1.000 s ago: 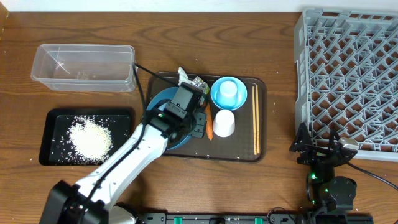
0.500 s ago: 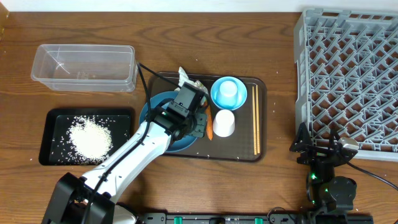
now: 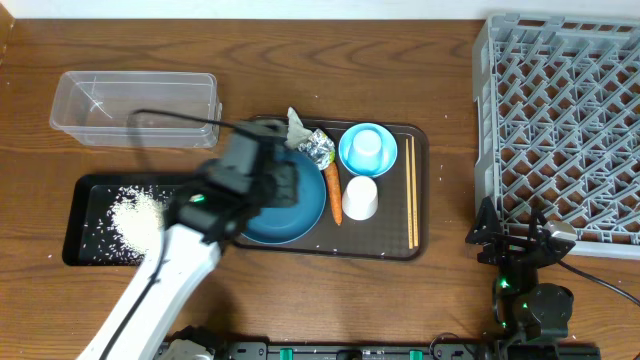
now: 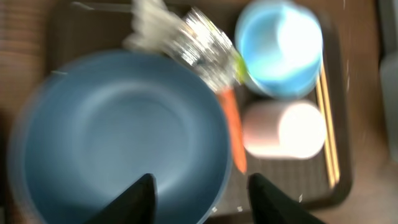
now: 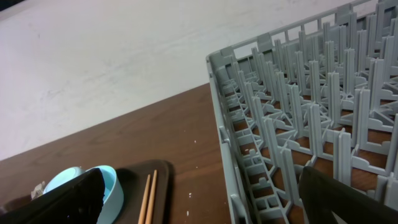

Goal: Sort waste into correct bins and load items into the dishwasher rack

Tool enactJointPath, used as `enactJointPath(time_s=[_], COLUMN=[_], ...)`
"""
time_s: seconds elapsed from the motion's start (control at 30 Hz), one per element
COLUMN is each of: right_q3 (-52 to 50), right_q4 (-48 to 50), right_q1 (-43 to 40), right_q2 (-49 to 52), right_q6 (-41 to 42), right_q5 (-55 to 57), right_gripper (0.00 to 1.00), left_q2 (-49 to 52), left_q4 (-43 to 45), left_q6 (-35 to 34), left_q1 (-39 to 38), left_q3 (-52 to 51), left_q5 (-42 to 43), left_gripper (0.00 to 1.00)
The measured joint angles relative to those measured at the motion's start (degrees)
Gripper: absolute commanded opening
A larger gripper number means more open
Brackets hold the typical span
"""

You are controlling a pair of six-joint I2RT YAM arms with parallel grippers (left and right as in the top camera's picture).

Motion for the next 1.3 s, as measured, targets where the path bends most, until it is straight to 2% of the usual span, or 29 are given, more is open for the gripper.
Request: enactJointPath(time_s=[0.07, 0.13, 0.37, 0.47, 0.57, 0.73, 0.8, 0.9, 1.07, 1.17, 1.3], right_q3=[0.00, 0.00, 0.00, 0.00, 0.00, 0.00, 0.00, -0.02, 0.28, 2.47, 11.26], right_q4=[-0.02, 0.00, 0.39, 0.79, 2.60, 3.93, 4.70, 9.01, 12.98, 10.23, 3.23], right_q1=[0.00, 0.00, 0.00, 0.00, 0.00, 0.00, 0.00, 0.00, 0.00, 0.00, 0.00], right_q2=[0.00, 0.00, 0.00, 0.00, 0.00, 0.00, 0.00, 0.02, 0.00, 0.87, 7.21], right_q6=[0.02, 0.00, 0.00, 0.55, 3.37, 12.81, 18.64, 22.53, 22.67, 21.81, 18.32], right_q5=[-0.02, 0.00, 0.50, 1.14, 1.18, 0.24, -1.95, -6.99, -14.80, -17.44, -19.34], right_gripper=[0.99, 0.99, 0.99, 0.99, 0.99, 0.99, 0.99, 0.99, 0.99, 0.99, 0.99], left_q2=[-3.67, -6.05, -10.38, -10.25, -10.12, -10.01, -10.01, -10.01, -9.97, -9.97, -9.97], left_q4=[-0.90, -1.62, -5.57, -8.22, -9.68, -9.79, -9.81, -9.84, -9.81, -9.79, -9.79], left_q6=[-1.36, -2.21, -3.98, -6.08, -7.41, -8.13, -8.31, -8.70, -8.90, -8.98, -8.96], left_q1=[5.07, 9.11, 24.15, 28.06, 29.18, 29.24, 29.24, 29.24, 29.24, 29.24, 29.24], left_q3=[0.04, 0.07, 0.11, 0.11, 0.11, 0.11, 0.11, 0.11, 0.11, 0.11, 0.11], left_q5=[-0.52, -0.92, -3.98, -4.48, -4.92, -5.05, -5.05, -5.05, -5.05, -5.05, -5.05], left_gripper=[0.75, 0.91, 0.96, 0.98, 0.98, 1.00, 1.00, 1.00, 1.00, 1.00, 1.00])
